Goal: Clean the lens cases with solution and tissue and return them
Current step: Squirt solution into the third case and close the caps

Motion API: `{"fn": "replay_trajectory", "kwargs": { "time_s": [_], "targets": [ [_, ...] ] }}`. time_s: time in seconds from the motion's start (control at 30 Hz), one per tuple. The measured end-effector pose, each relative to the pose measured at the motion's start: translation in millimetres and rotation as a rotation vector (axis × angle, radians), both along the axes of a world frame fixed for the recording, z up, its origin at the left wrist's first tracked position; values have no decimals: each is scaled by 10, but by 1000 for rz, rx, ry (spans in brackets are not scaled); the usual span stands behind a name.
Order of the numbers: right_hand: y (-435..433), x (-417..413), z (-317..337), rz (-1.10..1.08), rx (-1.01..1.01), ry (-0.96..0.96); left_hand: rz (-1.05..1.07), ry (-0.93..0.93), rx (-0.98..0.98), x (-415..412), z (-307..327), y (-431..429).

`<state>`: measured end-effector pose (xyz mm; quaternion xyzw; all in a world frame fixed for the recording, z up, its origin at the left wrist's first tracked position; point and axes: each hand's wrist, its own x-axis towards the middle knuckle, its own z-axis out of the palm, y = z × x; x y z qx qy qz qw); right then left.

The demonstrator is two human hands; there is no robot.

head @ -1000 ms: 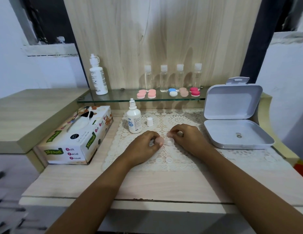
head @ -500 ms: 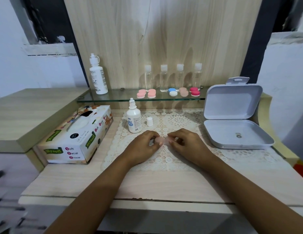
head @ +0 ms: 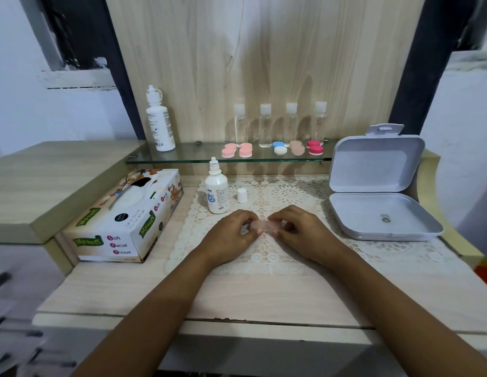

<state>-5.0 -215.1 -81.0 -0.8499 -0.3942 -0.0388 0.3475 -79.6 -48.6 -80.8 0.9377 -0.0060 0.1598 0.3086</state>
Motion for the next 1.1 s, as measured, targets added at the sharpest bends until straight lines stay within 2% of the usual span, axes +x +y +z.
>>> {"fn": "replay_trajectory", "kwargs": {
  "time_s": [0.33,0.47,0.6,0.8,1.0,1.1],
  "targets": [
    [-45,32,71,98,-89,-13,6,13,-11,4,-3,0],
    [-11,37,82,16,-137,-10,5,9,-4,7,-5,5],
    [29,7,50,-68,-91,24,6,-1,10,6,-6,9],
    [-18,18,31,-3,-70,39,10,5,6,18,-15,12],
    [63,-19,-6,-125,-56,16,14,-8,6,12,-20,19],
    [44,-31,-21,-103,-61,2,19,-2,-3,13,-26,14]
  ]
}}
